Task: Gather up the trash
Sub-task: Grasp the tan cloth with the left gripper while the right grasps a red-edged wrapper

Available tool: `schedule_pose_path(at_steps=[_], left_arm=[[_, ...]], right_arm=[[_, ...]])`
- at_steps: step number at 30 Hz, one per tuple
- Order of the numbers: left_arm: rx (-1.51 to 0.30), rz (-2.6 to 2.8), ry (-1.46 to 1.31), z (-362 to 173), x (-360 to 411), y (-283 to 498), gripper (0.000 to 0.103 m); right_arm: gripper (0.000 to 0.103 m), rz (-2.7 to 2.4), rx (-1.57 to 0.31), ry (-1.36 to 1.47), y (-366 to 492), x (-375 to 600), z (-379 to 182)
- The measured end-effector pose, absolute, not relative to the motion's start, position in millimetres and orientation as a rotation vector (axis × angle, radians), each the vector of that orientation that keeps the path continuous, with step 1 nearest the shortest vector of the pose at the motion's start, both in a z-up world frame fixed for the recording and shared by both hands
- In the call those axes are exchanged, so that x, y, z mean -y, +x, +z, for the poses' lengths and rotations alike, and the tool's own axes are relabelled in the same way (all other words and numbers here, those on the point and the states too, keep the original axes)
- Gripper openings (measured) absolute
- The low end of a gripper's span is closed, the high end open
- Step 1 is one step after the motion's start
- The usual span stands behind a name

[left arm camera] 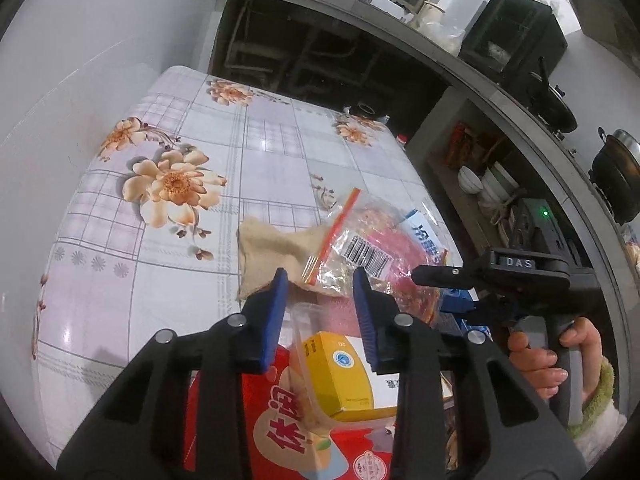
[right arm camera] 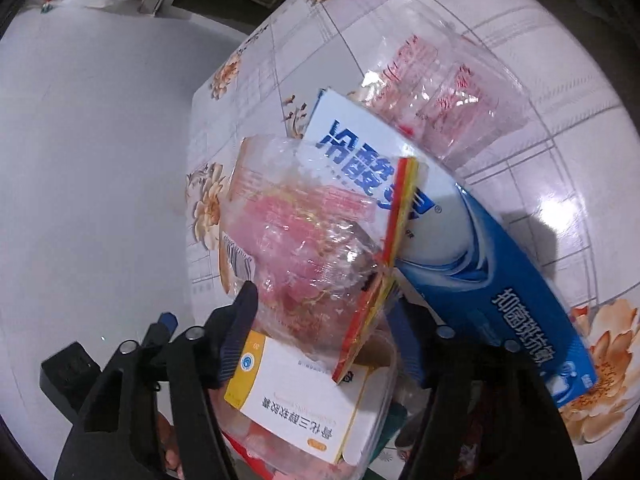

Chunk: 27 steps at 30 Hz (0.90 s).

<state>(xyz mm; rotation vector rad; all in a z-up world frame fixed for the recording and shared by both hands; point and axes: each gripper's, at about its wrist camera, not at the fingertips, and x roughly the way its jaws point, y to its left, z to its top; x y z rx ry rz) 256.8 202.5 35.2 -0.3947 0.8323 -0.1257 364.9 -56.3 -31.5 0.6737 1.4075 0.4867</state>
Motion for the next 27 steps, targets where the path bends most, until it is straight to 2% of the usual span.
schedule_pose_path(at_steps=[6, 11, 13, 18, 27], left_arm=[[-0.841, -0.132, -0.402, 31.8, -203.4, 255.8, 0.029], [-0.845, -0.134, -0.407, 28.9, -203.1, 255.2, 0.027], [-0.842, -0.132, -0.412, 28.9, -203.9, 255.0, 0.027], [-0.823, -0.126, -0.416, 33.4, -206.7, 251.9, 0.027], [-0.807, -0.123, -0.428, 49.6, -211.9, 252.6, 0.027]], right_arm=[[0.038, 0.486, -1.369, 0.729, 360.1, 64.0, -34.5], [0.015, 0.526, -1.311, 0.733, 351.7, 69.6, -24.6], [0.01, 0.559, -1.278, 0.733, 349.9, 69.8, -15.9], [0.006, 0.642, -1.189, 0.717, 346.3, 68.4, 9.0], [0.005, 0.712, -0.941, 0.72, 331.4, 117.9, 73.0]])
